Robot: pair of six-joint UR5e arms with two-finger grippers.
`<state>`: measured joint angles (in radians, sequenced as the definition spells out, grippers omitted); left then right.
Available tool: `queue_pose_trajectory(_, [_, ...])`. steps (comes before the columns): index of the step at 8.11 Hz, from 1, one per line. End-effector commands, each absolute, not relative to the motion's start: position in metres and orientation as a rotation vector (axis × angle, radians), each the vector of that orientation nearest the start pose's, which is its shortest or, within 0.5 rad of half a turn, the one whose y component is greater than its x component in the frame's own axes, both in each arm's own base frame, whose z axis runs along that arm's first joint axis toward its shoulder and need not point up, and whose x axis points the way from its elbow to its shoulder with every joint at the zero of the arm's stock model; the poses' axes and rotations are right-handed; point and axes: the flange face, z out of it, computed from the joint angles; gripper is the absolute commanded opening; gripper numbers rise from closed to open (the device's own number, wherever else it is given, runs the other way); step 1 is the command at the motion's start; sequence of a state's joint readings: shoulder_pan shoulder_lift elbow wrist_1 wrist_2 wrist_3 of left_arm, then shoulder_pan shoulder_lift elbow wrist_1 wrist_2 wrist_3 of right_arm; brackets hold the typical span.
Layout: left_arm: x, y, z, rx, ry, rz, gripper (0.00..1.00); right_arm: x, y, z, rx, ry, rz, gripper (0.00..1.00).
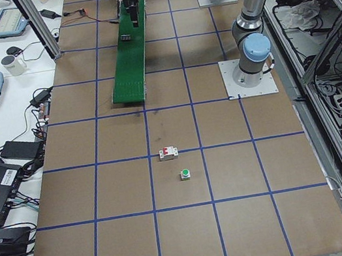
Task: Move capacitor from left to right
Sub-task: 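Lower the right gripper over the belt while the capacitor rides toward it, then close the right gripper on the capacitor on the belt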
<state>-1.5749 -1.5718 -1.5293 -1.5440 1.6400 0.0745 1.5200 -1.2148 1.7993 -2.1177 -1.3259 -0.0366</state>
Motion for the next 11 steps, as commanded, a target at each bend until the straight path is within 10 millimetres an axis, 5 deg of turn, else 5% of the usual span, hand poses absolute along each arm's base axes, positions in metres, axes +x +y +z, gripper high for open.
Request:
queue_pose_trajectory(1, [-0.129, -0.498, 0.51, 0.116, 3.065, -0.095, 1.0, 0.128, -0.578, 0.244, 0.04, 2.896, 0.044, 1.0])
queue_pose_trajectory(5, [-0.129, -0.497, 0.51, 0.119, 3.065, -0.095, 1.0, 0.135, -0.576, 0.244, 0.094, 2.892, 0.059, 1.0])
queue_pose_trajectory(11, [-0.129, -0.498, 0.508, 0.117, 3.067, -0.091, 1.0, 0.172, -0.569, 0.25, 0.165, 2.861, 0.065, 1.0])
